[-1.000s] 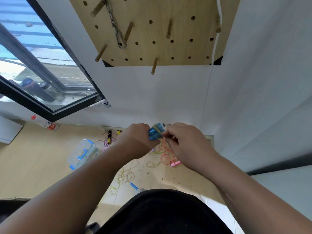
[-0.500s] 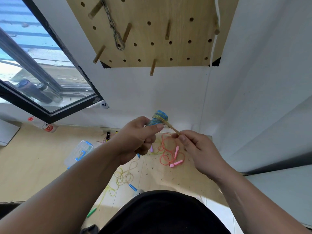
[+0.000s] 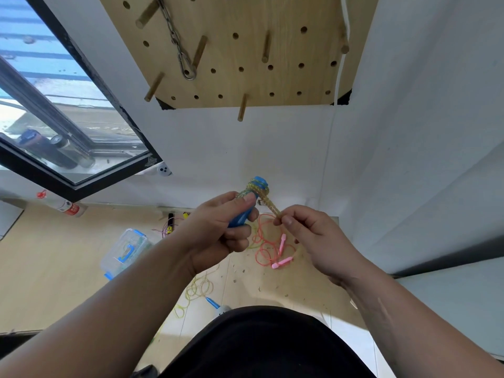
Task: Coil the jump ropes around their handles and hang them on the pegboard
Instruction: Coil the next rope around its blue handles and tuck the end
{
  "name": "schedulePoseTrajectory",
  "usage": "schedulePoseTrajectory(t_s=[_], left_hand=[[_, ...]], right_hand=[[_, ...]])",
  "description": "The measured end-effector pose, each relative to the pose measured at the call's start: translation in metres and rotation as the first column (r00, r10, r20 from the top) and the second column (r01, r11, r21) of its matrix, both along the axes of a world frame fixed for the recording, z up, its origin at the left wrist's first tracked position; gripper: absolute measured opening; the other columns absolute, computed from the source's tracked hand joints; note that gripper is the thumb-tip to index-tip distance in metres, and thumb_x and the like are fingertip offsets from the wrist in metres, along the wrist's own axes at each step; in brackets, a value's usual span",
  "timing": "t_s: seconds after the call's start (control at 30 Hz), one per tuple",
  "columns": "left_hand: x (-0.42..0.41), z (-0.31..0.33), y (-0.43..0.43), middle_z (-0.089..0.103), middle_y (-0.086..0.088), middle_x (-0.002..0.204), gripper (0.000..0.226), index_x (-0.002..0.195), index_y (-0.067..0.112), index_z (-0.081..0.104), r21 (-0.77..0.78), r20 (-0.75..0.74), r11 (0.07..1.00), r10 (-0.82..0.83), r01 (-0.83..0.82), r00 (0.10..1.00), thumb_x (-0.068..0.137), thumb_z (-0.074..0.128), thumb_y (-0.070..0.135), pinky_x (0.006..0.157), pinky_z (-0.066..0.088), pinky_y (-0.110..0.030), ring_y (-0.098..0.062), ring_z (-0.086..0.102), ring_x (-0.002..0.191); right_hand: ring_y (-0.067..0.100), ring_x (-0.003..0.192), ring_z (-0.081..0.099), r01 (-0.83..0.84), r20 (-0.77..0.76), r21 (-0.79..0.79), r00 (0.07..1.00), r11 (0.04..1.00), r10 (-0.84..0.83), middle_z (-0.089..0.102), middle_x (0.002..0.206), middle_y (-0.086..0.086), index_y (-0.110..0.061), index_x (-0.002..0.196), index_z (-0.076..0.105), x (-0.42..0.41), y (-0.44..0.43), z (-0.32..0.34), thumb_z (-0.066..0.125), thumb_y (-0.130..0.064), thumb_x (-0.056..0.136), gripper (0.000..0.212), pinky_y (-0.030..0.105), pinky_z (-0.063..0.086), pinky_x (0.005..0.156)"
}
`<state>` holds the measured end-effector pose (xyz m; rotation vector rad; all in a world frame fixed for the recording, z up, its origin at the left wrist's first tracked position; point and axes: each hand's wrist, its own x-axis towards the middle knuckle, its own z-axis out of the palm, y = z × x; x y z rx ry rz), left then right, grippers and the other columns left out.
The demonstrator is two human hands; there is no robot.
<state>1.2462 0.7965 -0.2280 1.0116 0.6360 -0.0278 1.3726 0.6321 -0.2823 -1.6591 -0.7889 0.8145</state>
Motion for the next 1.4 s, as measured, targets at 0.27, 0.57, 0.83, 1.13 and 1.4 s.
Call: schedulePoseTrajectory(t_s=[0.27, 0.57, 0.83, 1.13, 1.4], left_hand=[[-0.004, 0.009, -0.001, 0.06, -0.012, 0.077, 0.019, 0.089, 0.009, 0.061, 0.285, -0.12, 0.903, -0.301, 0.323, 0.946, 0.082, 0.076, 0.017, 0.046, 0.028, -0.023, -0.017, 0.037, 0.047], [-0.002, 0.003, -0.017, 0.069, 0.01, 0.09, 0.031, 0.093, 0.031, 0.068, 0.765, -0.583, 0.229, -0.15, 0.602, 0.798, 0.073, 0.089, 0.042, 0.07, 0.055, -0.024, -0.007, 0.064, 0.08], [0.01, -0.006, -0.007, 0.066, 0.002, 0.08, 0.038, 0.084, 0.019, 0.061, 0.884, -0.433, 0.237, 0.093, 0.403, 0.896, 0.074, 0.085, 0.047, 0.059, 0.047, -0.025, -0.015, 0.06, 0.07], [0.013, -0.008, 0.003, 0.062, -0.01, 0.063, 0.026, 0.087, -0.002, 0.06, 0.498, -0.279, 0.86, 0.034, 0.114, 0.96, 0.09, 0.076, 0.019, 0.047, 0.028, -0.026, -0.019, 0.038, 0.049], [0.018, 0.0, -0.01, 0.051, -0.007, 0.073, 0.029, 0.102, 0.006, 0.052, 0.176, -0.152, 0.975, -0.107, 0.133, 0.983, 0.091, 0.063, 0.031, 0.045, 0.022, -0.021, -0.01, 0.024, 0.049]], right_hand=[[0.028, 0.082, 0.06, -0.275, 0.129, -0.069, 0.951, 0.959, 0.282, 0.066, 0.087, 0.006, -0.028, 0.098, 0.068, 0.027, 0.005, -0.003, 0.054, -0.032, 0.102, 0.015, 0.041, 0.049, 0.074], [0.012, 0.08, 0.056, -0.326, 0.526, -0.439, 0.663, 0.837, 0.533, 0.058, 0.082, -0.011, -0.025, 0.087, 0.068, 0.04, 0.04, 0.032, 0.07, -0.034, 0.092, 0.01, 0.031, 0.046, 0.072], [0.011, 0.087, 0.053, -0.161, 0.584, -0.2, 0.772, 0.966, 0.25, 0.056, 0.088, -0.009, -0.023, 0.12, 0.071, 0.0, 0.033, 0.026, 0.049, -0.021, 0.103, 0.028, 0.027, 0.039, 0.073], [0.012, 0.077, 0.061, 0.042, 0.339, 0.181, 0.935, 0.983, -0.103, 0.064, 0.078, -0.014, -0.036, 0.112, 0.076, -0.002, 0.003, 0.006, 0.063, -0.018, 0.093, 0.028, 0.014, 0.042, 0.067], [0.026, 0.065, 0.054, 0.149, -0.064, 0.23, 0.988, 0.962, -0.138, 0.063, 0.077, 0.022, -0.032, 0.083, 0.073, 0.004, -0.005, 0.019, 0.071, -0.002, 0.091, 0.031, 0.032, 0.047, 0.062]])
